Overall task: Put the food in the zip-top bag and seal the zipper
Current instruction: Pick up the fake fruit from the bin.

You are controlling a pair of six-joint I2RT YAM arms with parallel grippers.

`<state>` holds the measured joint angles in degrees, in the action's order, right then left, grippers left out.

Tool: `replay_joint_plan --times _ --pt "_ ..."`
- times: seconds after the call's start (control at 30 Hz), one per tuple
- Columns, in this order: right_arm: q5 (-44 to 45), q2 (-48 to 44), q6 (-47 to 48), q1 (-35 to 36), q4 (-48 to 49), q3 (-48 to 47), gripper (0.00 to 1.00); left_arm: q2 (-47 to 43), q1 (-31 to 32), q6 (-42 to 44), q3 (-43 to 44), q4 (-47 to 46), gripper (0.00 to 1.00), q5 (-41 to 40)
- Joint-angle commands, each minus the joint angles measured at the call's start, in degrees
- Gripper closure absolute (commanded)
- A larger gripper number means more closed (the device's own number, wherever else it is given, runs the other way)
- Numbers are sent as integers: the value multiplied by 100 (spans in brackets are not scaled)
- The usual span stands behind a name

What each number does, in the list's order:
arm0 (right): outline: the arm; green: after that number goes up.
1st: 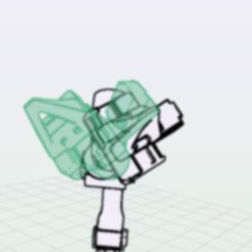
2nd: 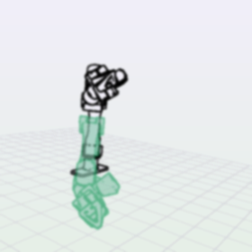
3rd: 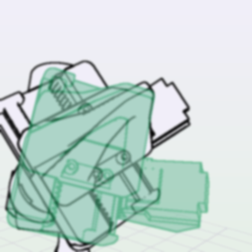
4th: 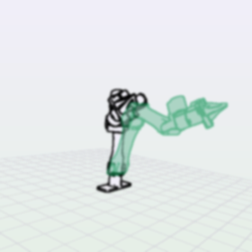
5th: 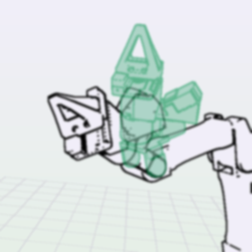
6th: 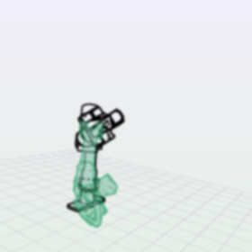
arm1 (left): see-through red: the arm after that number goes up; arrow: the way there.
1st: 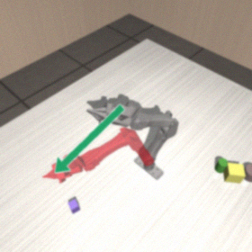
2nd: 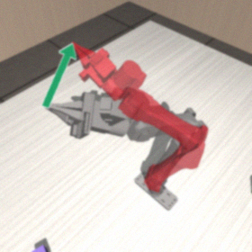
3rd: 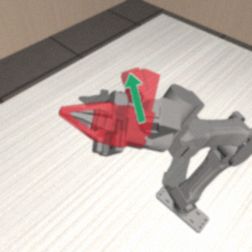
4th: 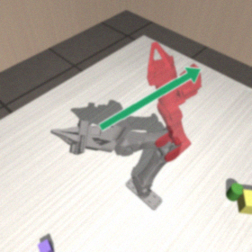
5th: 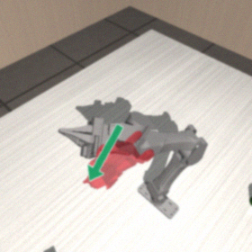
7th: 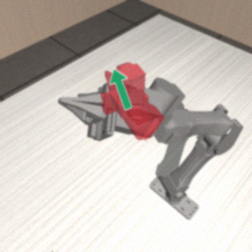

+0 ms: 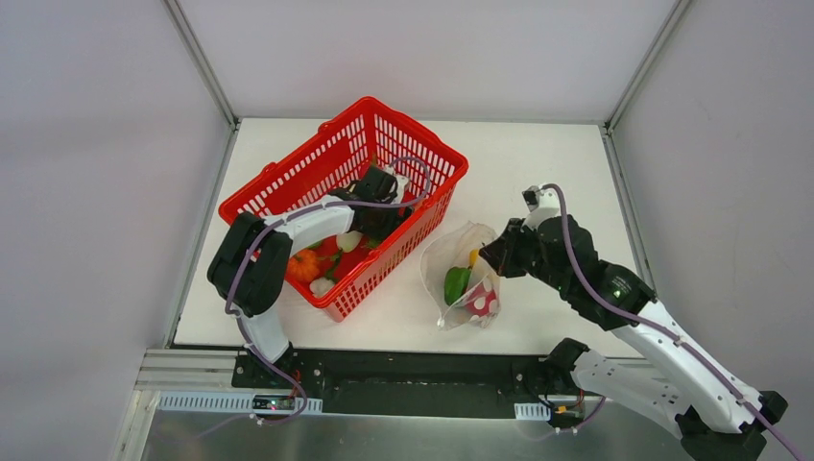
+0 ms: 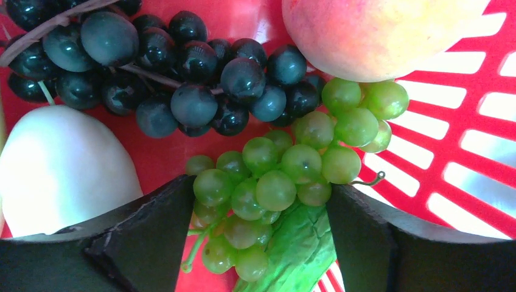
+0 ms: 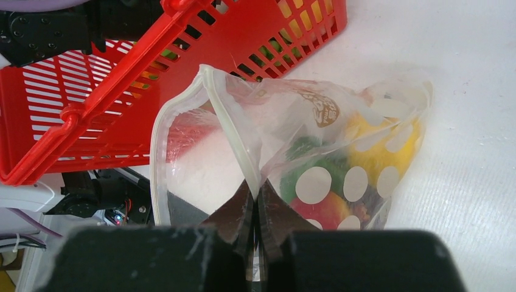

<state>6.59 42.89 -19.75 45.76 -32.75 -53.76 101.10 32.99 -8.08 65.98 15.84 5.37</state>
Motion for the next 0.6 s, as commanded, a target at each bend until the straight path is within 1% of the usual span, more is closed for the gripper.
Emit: replay_joint_plan --times 0.0,0.13,0.3,0.47,0.57 --pt "-240 49 280 5 420 -158 96 34 35 -49 -282 96 30 -141" --pt "-343 -165 122 9 659 62 96 -264 95 -293 -654 -197 58 -204" --pt "-521 -647 -254 6 841 556 96 -809 150 -482 -1041 -309 81 -346" --pt "-305 -852 -373 12 804 794 96 -1330 159 -625 -1158 -173 100 -297" --pt "-212 -763 -311 10 746 679 96 -1623 155 -618 -1127 27 100 -493"
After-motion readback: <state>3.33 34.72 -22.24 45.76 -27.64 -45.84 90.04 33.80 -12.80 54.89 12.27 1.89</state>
